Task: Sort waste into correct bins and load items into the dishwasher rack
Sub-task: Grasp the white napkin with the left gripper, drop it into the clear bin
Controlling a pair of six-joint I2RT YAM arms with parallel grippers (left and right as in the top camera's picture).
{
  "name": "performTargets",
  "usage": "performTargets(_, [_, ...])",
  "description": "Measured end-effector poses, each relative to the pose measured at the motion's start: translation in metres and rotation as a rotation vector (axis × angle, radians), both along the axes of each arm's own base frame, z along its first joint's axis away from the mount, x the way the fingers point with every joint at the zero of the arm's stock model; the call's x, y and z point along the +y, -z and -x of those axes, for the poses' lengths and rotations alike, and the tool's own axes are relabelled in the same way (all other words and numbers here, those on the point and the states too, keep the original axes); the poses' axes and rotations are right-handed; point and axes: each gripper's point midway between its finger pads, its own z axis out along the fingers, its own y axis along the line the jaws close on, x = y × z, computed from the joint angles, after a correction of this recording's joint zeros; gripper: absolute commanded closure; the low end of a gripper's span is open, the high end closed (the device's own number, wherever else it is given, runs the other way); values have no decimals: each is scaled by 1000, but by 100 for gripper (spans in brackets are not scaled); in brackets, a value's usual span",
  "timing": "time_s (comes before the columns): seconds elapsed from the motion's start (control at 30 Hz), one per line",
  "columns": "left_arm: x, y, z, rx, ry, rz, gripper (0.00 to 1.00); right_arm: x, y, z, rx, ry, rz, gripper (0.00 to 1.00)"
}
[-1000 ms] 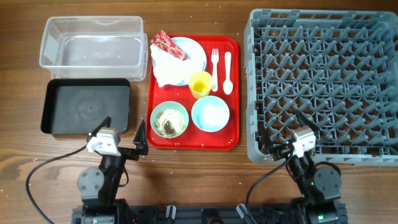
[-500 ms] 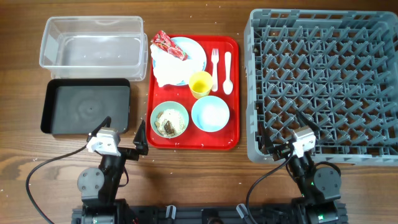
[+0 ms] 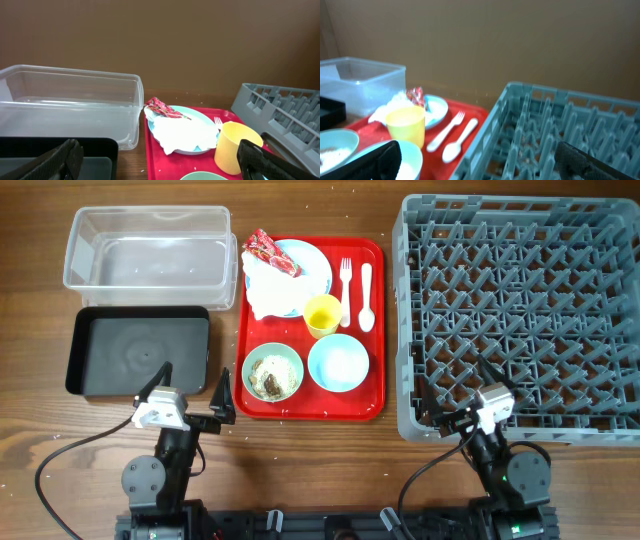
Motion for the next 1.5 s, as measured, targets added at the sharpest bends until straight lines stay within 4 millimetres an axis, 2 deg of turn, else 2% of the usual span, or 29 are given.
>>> performTargets(0.1, [1,-8,0,1,-3,19,0,-5,-6,-1,-14,29,-7,0])
performTargets(0.27, [1,-54,-7,-3,-3,26,0,-13,-50,4,-101,72,-23,0])
performTargets(0.33, [1,-68,-15,20,-3,30,0,-13,-55,1,-88,78,-13,0])
performTargets(0.43, [1,-78,-29,68,1,35,0,-13,-59,-6,-52,84,10,0])
performTargets(0.63, [-8,-81,-80,334,55,59,0,-8,-81,-39,89,84,49,0])
performTargets(0.7, [-25,-94,-108,431,118,66,0,-5,-86,-57,190,84,70,0])
performTargets(0.83, [-56,-102,-144,625,197,59,0,-2,-89,-77,403,86,108,0])
performTargets(0.87, [-68,-104,-159,702,224,53,0,-1,-97,-85,453,89,100,0])
performTargets(0.93, [-80,-96,-173,818,236,35,0,0,-100,-91,531,94,91,0])
performTargets(0.97, [-87,-88,-188,889,230,12,0,1,-99,-96,579,97,85,0])
performTargets(1.0, [-90,-79,-196,941,220,-5,0,1,-97,-97,604,100,83,0])
performTargets(1.07, [-101,-55,-212,1026,215,-40,0,2,-80,-100,686,101,94,0])
performTargets(1.13, [-110,-39,-218,1054,221,-57,0,6,-64,-103,743,83,100,0])
performTargets(1.17, [-122,-14,-223,1101,236,-75,0,8,-56,-105,773,74,101,0])
performTargets(1.27, [-138,25,-228,1169,257,-97,0,14,-36,-110,837,49,98,0])
performTargets(1.4, [-145,49,-243,1172,253,-83,0,22,-17,-107,915,7,90,0])
performTargets(1.5, [-140,75,-253,1223,135,13,0,27,-11,-107,940,-17,80,0])
